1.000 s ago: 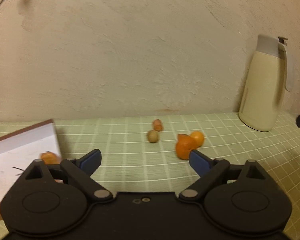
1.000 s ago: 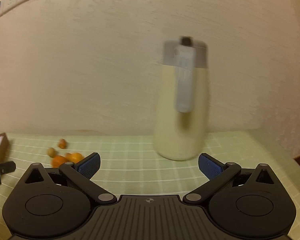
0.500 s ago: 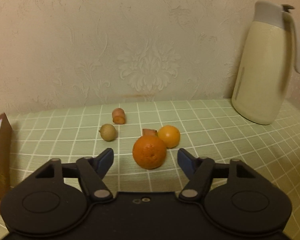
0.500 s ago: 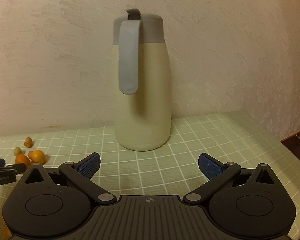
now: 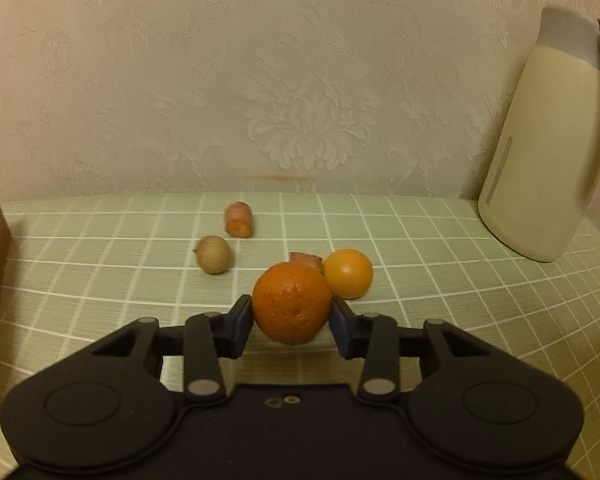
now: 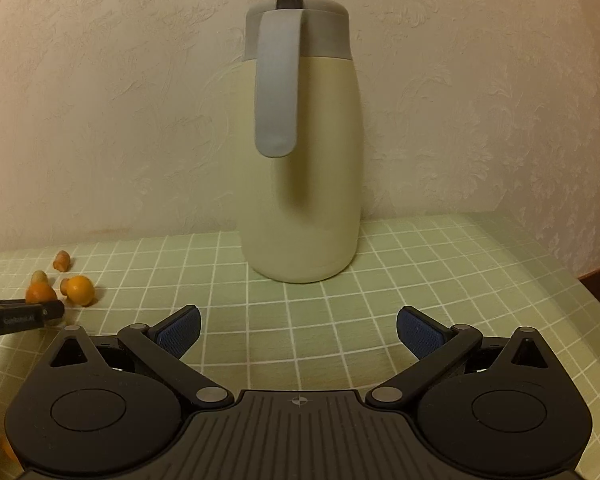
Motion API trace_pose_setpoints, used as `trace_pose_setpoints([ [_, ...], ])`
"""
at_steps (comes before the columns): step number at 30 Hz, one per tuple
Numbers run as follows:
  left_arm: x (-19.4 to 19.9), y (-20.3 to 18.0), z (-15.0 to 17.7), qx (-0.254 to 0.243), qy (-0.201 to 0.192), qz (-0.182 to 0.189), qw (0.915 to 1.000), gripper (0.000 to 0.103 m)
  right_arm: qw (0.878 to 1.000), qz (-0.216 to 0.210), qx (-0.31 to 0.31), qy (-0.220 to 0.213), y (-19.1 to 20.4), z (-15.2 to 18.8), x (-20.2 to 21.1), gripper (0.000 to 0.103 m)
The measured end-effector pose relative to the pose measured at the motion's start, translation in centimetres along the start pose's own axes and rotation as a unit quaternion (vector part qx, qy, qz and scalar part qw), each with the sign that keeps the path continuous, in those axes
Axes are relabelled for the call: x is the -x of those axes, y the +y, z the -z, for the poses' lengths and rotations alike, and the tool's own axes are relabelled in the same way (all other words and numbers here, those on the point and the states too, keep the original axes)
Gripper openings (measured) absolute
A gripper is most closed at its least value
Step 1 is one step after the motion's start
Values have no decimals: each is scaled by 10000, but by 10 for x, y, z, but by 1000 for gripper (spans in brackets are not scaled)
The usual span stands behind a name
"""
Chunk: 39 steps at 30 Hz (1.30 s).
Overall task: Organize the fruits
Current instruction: 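Grasp the large mandarin with the left gripper while the right gripper grasps another mandarin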
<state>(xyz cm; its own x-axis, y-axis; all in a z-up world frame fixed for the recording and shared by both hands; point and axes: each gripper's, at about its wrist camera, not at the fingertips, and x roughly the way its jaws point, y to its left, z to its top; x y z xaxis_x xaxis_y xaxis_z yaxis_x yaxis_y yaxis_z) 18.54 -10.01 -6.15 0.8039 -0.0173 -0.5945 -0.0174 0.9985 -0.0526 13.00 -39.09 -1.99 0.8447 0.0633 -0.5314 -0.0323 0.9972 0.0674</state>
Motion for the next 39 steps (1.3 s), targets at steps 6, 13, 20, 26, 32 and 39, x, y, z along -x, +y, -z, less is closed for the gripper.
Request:
trace_pose_setpoints([
  [6,34,26,-3,-34,-148,-203,9997,31,9998,-161,-16,112,14,1,-6,103],
  [13,76,56,-3,38,-269,-329,9991,31,9986,-488,142,168,50,-2,-8,103],
  [20,113,71,-2,-121,-381,-449,9982,31,9902,-947,958,370,106,14,7,103],
  [26,139,96,-6,31,-471,-615,9970,31,9872,-1147,1012,448,129,20,17,103],
  [32,172,124,2,8,-490,-837,9953,31,9858,-1185,1141,347,151,28,32,103],
  [39,208,160,24,32,-385,-1271,9911,31,9861,-1270,999,397,167,30,43,103],
])
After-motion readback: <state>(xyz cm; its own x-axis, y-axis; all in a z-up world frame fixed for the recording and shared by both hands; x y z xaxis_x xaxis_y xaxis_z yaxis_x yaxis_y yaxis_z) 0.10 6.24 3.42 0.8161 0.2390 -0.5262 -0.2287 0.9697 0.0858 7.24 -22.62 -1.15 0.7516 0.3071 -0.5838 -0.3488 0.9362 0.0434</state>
